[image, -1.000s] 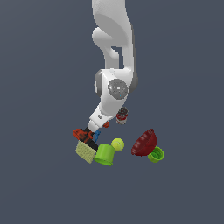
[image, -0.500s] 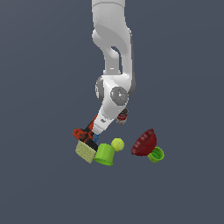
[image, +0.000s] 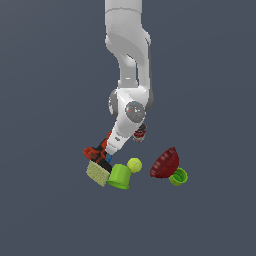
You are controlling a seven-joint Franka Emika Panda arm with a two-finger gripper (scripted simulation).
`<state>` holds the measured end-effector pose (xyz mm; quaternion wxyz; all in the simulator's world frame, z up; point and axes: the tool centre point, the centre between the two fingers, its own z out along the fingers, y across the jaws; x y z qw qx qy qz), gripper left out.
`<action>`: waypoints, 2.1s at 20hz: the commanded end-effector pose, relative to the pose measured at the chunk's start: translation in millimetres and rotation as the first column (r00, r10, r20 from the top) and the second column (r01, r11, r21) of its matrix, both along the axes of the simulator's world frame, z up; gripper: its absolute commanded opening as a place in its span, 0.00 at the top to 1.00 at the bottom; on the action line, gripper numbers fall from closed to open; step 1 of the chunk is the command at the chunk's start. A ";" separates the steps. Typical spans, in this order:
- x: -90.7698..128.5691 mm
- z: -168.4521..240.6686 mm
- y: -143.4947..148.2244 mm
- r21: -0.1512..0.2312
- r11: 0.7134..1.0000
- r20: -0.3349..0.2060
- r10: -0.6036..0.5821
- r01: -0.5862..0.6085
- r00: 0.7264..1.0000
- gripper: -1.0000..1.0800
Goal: Pick up a designated object from a clutter of objects.
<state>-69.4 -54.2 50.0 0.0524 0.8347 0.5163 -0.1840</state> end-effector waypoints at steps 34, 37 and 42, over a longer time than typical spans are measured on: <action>13.8 55.9 30.6 0.004 1.000 -0.002 0.004 -0.004 1.000 1.00; 21.1 82.8 43.7 0.005 1.000 -0.003 0.005 -0.005 1.000 1.00; 34.1 130.1 66.7 0.007 1.000 -0.003 0.005 -0.005 1.000 1.00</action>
